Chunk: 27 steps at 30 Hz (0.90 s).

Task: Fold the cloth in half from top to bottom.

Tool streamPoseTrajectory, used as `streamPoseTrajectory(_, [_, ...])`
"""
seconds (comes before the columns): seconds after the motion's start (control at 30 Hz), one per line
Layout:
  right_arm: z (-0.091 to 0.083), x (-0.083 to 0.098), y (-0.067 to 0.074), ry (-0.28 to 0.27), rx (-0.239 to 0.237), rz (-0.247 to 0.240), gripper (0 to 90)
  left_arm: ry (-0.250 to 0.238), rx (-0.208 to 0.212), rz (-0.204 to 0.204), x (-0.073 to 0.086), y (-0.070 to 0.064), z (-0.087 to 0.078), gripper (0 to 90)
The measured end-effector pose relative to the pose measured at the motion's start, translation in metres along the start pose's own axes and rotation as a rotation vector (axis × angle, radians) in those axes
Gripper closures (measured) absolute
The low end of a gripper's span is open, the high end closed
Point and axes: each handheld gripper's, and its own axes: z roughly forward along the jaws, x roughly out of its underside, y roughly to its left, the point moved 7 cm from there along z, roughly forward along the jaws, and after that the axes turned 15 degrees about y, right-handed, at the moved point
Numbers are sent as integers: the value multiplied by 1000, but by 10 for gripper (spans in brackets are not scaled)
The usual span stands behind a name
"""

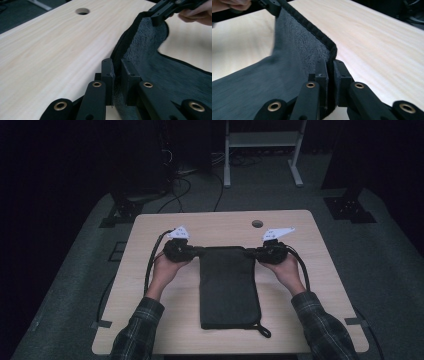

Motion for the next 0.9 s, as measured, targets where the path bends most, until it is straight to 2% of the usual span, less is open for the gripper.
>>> streamPoseTrajectory(0.07, [-4,7,10,-4,-19,-17,828,-1,12,4,4,-6,-1,816])
streamPoseTrajectory(0.1, [-4,7,10,-4,-19,-17,828,-6,24,4,6,-10,-2,816])
streamPoseTrajectory(0.3, [-7,21,34,34,-25,-67,826,-18,84,1,24,-34,-6,817])
streamPoseTrajectory(0.37, [-8,29,45,51,-30,-85,826,-1,97,4,31,-42,-7,817])
streamPoseTrajectory(0.47, [-9,33,51,60,-39,-90,826,0,109,6,35,-48,-8,817])
streamPoseTrajectory(0.5, [-10,38,59,70,-42,-105,826,3,114,8,38,-52,-9,817])
streamPoseTrajectory(0.6, [-10,42,65,83,-47,-115,826,16,133,3,46,-60,-9,817])
streamPoseTrajectory(0.63, [-12,46,72,90,-46,-128,825,21,142,4,48,-64,-9,817])
streamPoseTrajectory(0.9, [-17,64,92,115,-75,-154,824,58,184,17,63,-91,-9,817])
